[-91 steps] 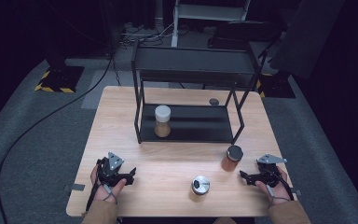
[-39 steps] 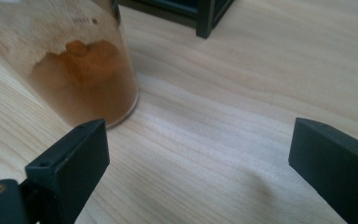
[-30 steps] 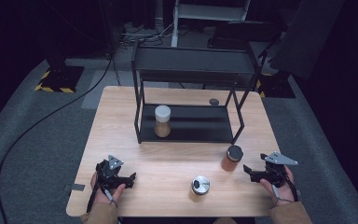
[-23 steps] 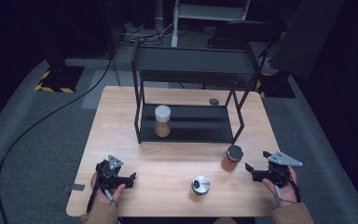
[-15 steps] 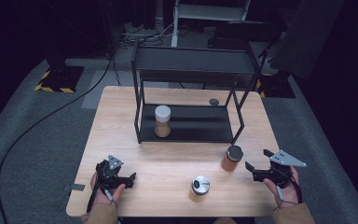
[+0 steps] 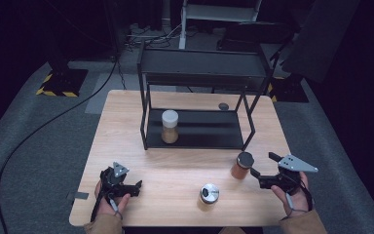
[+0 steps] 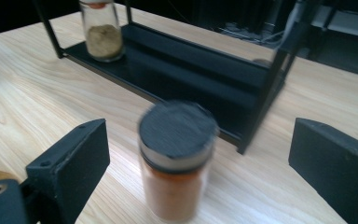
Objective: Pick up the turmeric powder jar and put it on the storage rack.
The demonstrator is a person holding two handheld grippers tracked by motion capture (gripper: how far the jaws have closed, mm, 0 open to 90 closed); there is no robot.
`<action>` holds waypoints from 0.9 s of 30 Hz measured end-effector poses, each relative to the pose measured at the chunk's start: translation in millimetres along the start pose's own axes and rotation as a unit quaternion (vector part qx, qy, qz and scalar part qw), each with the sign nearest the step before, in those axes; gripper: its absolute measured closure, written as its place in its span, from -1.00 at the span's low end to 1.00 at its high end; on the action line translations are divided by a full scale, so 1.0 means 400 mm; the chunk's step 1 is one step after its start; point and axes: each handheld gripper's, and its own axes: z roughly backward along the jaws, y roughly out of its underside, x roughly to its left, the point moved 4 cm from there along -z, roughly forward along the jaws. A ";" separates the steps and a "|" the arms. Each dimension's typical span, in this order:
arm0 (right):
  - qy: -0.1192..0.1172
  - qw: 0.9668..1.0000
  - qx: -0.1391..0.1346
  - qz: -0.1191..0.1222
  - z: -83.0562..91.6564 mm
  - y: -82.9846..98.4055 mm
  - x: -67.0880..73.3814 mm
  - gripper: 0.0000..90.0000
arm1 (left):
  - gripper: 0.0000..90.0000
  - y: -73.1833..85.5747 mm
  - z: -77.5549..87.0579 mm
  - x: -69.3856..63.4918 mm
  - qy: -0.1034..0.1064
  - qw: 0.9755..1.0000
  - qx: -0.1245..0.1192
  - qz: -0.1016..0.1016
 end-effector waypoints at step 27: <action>-0.114 0.992 -0.023 0.050 -0.089 -0.074 0.076 -0.88 | -0.99 -0.001 -0.001 -0.004 -0.003 1.000 0.001 0.004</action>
